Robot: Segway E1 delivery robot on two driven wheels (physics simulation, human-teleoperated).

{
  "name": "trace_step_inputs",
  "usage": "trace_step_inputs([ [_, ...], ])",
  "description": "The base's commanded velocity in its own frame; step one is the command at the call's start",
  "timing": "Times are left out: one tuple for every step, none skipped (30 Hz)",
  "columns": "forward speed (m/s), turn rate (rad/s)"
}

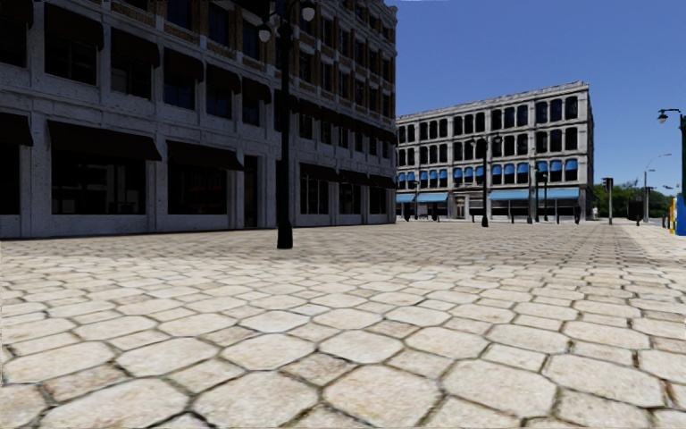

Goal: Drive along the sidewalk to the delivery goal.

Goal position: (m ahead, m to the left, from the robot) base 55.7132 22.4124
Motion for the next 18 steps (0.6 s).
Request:
trace_step_inputs([
  [1.88, -0.50],
  [1.88, -0.50],
  [1.88, -0.50],
  [1.88, -0.50],
  [1.88, -0.50],
  [1.88, -0.50],
  [1.88, -0.50],
  [1.88, -0.50],
  [1.88, -0.50],
  [1.88, -0.50],
  [1.88, -0.50],
  [1.88, -0.50],
  [1.88, -0.50],
  [1.88, -0.50],
  [1.88, -0.50],
  [1.88, -0.50],
  [1.88, -0.50],
  [1.88, -0.50],
])
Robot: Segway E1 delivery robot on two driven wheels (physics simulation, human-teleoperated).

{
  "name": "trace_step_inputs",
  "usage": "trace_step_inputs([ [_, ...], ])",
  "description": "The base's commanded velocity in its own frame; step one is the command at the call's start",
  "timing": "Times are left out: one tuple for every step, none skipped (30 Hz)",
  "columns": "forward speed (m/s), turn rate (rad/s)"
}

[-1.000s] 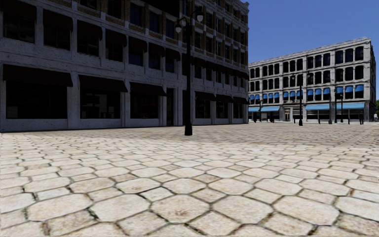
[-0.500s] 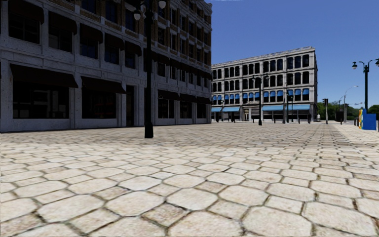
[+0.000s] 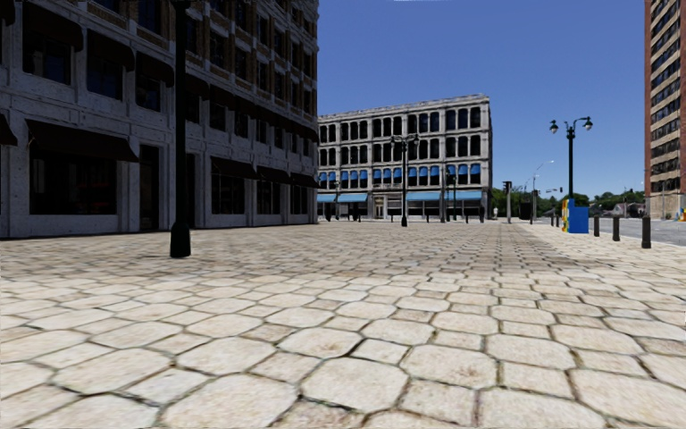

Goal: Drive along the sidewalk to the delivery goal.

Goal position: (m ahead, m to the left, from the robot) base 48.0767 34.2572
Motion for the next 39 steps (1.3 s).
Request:
trace_step_inputs([
  [1.88, -0.50],
  [1.88, -0.50],
  [1.88, -0.50],
  [1.88, -0.50],
  [1.88, -0.50],
  [1.88, -0.50],
  [1.88, -0.50],
  [1.88, -0.50],
  [1.88, -0.50],
  [1.88, -0.50],
  [1.88, -0.50],
  [1.88, -0.50],
  [1.88, -0.50],
  [1.88, -0.48],
  [1.88, 0.00],
  [1.88, 0.00],
  [1.88, 0.00],
  [1.88, 0.00],
  [1.88, 0.00],
  [1.88, 0.00],
  [1.88, 0.00],
  [1.88, 0.00],
  [1.89, 0.00],
  [1.90, 0.00],
  [1.90, 0.00],
  [1.91, 0.00],
  [1.91, 0.00],
  [1.91, 0.00],
  [1.91, 0.00],
  [1.91, 0.00],
  [1.91, 0.00],
  [1.91, -0.05],
  [1.91, -0.16],
  [1.91, -0.29],
  [1.91, -0.35],
  [1.91, -0.35],
  [1.91, -0.39],
  [1.91, -0.40],
  [1.91, -0.41],
])
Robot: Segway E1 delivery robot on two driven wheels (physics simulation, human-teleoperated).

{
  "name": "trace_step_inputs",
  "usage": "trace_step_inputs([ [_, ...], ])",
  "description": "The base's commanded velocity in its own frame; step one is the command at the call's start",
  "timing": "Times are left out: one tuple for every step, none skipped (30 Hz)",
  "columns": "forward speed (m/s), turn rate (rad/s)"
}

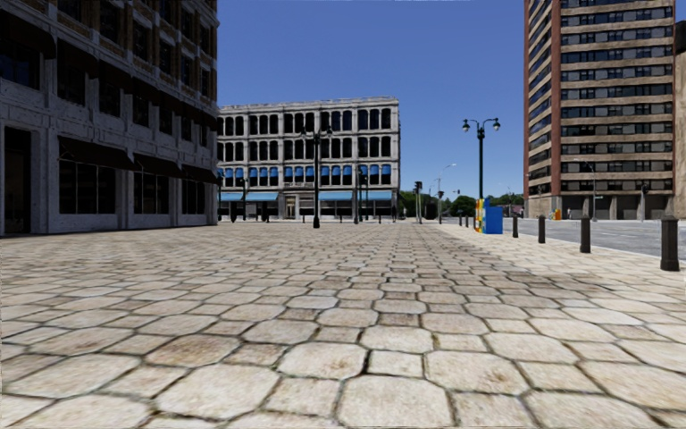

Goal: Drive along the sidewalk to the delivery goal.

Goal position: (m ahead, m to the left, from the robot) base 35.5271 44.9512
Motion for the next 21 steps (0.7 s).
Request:
trace_step_inputs([
  [1.91, -0.41],
  [1.91, -0.41],
  [1.91, -0.41],
  [1.91, -0.41],
  [1.91, -0.41],
  [1.91, -0.41],
  [1.91, -0.41],
  [1.91, -0.41],
  [1.91, -0.41],
  [1.91, -0.41],
  [1.91, -0.41],
  [1.91, -0.31],
  [1.91, 0.00],
  [1.91, 0.00],
  [1.91, 0.00],
  [1.91, 0.00],
  [1.91, 0.00],
  [1.91, 0.00],
  [1.91, 0.00],
  [1.91, 0.00],
  [1.91, 0.00],
])
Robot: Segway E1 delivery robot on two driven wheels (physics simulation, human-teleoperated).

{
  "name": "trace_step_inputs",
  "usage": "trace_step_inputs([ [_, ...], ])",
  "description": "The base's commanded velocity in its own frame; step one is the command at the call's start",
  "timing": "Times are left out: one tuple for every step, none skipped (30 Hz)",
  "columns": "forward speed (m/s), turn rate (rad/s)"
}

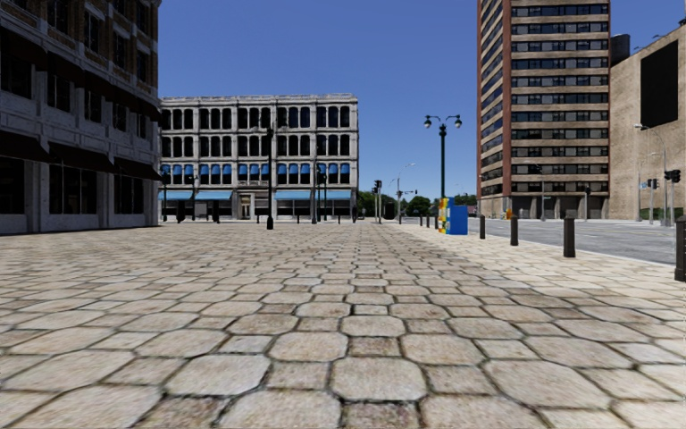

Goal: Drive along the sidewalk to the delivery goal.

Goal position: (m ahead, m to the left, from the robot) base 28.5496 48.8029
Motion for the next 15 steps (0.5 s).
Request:
trace_step_inputs([
  [1.91, 0.00],
  [1.91, 0.00],
  [1.91, 0.00],
  [1.91, 0.00],
  [1.91, 0.00],
  [1.91, 0.00],
  [1.91, 0.00],
  [1.91, 0.00],
  [1.91, 0.00],
  [1.92, 0.00],
  [1.92, 0.00],
  [1.92, 0.00],
  [1.92, 0.00],
  [1.92, 0.00],
  [1.92, 0.00],
])
